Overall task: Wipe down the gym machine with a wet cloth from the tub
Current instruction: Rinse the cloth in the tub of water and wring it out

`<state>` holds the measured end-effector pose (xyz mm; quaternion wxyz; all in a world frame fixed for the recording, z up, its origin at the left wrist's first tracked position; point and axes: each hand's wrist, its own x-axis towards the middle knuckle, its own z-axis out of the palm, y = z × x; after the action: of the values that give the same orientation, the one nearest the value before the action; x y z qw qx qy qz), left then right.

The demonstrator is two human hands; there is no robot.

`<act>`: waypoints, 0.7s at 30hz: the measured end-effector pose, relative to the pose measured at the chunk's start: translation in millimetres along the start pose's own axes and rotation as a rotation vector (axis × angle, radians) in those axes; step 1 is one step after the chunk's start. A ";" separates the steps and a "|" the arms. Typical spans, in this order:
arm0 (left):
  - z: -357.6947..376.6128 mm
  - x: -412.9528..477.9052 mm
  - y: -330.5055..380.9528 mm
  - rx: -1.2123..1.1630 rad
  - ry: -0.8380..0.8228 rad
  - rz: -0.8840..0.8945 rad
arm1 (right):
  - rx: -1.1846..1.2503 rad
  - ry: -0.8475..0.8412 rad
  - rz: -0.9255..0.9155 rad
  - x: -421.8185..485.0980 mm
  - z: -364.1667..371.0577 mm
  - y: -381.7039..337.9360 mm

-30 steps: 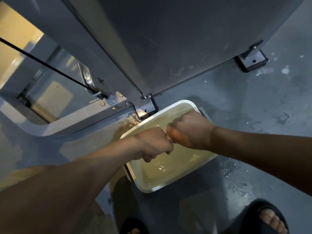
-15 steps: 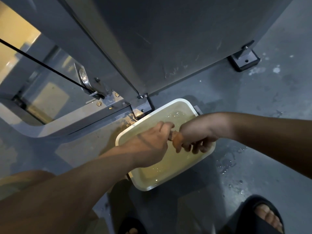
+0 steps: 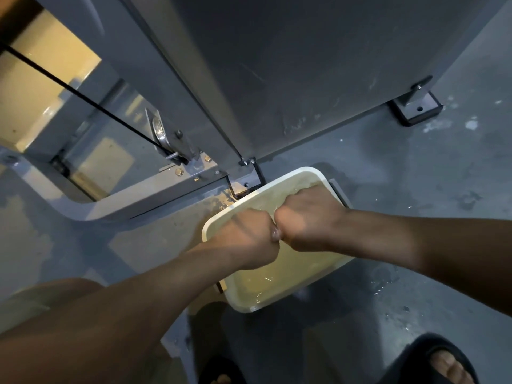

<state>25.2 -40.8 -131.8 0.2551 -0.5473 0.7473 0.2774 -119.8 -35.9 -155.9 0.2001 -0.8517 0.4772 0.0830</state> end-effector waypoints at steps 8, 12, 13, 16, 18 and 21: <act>4.5 -2.2 8.6 -0.756 -0.310 -0.274 | -0.030 0.217 -0.174 8.9 16.1 15.1; 4.9 -1.6 10.5 -1.064 -0.447 -0.350 | -0.180 0.179 -0.203 11.8 17.9 19.9; 4.5 -1.2 11.5 -1.113 -0.485 -0.352 | -0.197 0.206 -0.208 14.2 22.0 24.6; 6.3 1.5 15.3 -1.202 -0.511 -0.322 | -0.235 0.207 -0.201 17.3 15.9 30.6; 10.6 6.3 15.8 -1.180 -0.425 -0.285 | -0.251 0.114 -0.194 18.3 6.9 27.7; 12.0 11.6 14.8 -0.777 -0.216 -0.172 | -0.128 -0.182 -0.034 17.2 -11.1 23.6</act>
<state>8.7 -36.6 -146.3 0.1287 -0.6311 0.5073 0.5725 -131.2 -64.9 -157.7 0.1891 -0.8597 0.4362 0.1870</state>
